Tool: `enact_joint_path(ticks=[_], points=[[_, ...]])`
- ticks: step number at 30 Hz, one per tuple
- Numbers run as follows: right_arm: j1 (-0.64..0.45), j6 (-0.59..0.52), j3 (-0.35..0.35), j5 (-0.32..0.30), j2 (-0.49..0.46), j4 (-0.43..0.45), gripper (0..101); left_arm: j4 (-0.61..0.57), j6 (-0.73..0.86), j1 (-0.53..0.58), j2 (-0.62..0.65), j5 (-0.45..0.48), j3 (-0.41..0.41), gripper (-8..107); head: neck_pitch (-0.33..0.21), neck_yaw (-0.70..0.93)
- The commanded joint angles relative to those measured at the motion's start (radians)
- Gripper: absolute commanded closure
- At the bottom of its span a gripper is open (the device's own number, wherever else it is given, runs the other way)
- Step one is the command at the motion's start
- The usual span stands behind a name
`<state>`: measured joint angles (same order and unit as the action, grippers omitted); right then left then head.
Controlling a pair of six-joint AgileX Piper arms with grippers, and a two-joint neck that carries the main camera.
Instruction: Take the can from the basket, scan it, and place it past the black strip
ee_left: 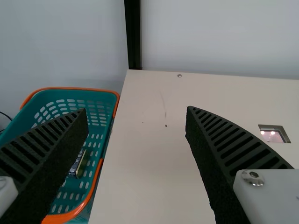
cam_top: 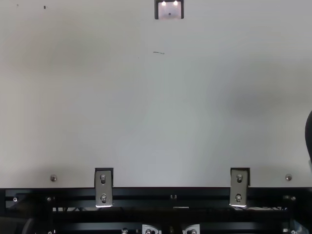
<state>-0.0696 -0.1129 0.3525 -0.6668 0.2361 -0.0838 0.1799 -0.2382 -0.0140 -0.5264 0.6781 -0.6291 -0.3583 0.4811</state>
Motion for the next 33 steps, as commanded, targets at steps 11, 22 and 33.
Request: enact_joint_path(ticks=[11,22,33], points=[[0.000,0.000,0.000,0.000,0.000,0.000,0,-0.050,0.107,-0.151,-0.292,0.012,-0.158,9,-0.029,0.018],[0.000,0.000,0.000,0.000,0.000,0.000,0,-0.162,0.341,-0.383,-0.546,-0.003,-0.242,9,-0.029,0.018],[0.000,0.000,0.000,0.000,0.000,0.000,0,-0.133,0.412,-0.496,-0.765,-0.017,-0.317,9,-0.029,0.018]])
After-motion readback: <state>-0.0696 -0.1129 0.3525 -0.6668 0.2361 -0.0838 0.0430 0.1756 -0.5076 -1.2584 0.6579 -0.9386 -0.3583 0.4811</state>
